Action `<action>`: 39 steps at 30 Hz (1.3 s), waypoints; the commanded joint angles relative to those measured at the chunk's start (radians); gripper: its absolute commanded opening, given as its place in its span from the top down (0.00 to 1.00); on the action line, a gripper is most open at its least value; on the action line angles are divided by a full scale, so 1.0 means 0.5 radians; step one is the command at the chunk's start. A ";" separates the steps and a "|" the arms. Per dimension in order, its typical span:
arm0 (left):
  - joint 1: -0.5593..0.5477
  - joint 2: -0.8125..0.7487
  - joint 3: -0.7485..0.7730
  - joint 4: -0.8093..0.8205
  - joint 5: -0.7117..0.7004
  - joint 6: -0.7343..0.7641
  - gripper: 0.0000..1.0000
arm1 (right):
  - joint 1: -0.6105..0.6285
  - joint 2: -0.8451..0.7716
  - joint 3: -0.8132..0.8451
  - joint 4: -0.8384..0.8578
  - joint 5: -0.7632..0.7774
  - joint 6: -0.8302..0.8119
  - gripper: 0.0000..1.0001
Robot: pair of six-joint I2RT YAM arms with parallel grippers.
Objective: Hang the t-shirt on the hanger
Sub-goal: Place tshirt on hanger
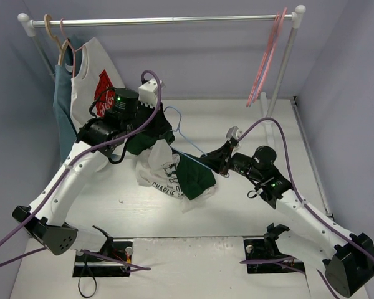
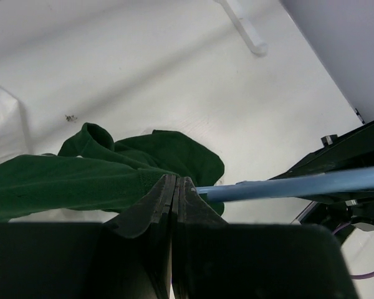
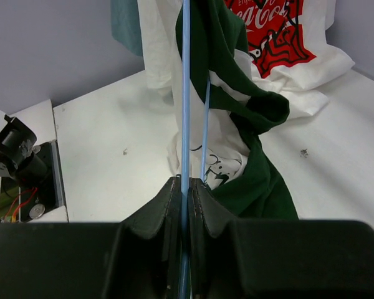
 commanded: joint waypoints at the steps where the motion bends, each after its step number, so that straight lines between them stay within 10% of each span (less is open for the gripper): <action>1: -0.061 -0.091 0.021 0.177 0.074 -0.042 1.00 | -0.015 0.016 0.005 0.532 -0.050 0.088 1.00; 27: -0.203 0.038 0.137 0.168 -0.064 0.007 1.00 | -0.154 0.332 -0.197 1.358 -0.182 0.486 1.00; 33: -0.200 -0.029 0.254 -0.023 -0.205 0.096 0.55 | -0.175 0.354 -0.231 1.379 -0.182 0.483 1.00; 39: -0.197 -0.167 0.245 -0.302 -0.555 0.347 0.47 | -0.212 0.391 -0.237 1.425 -0.243 0.502 1.00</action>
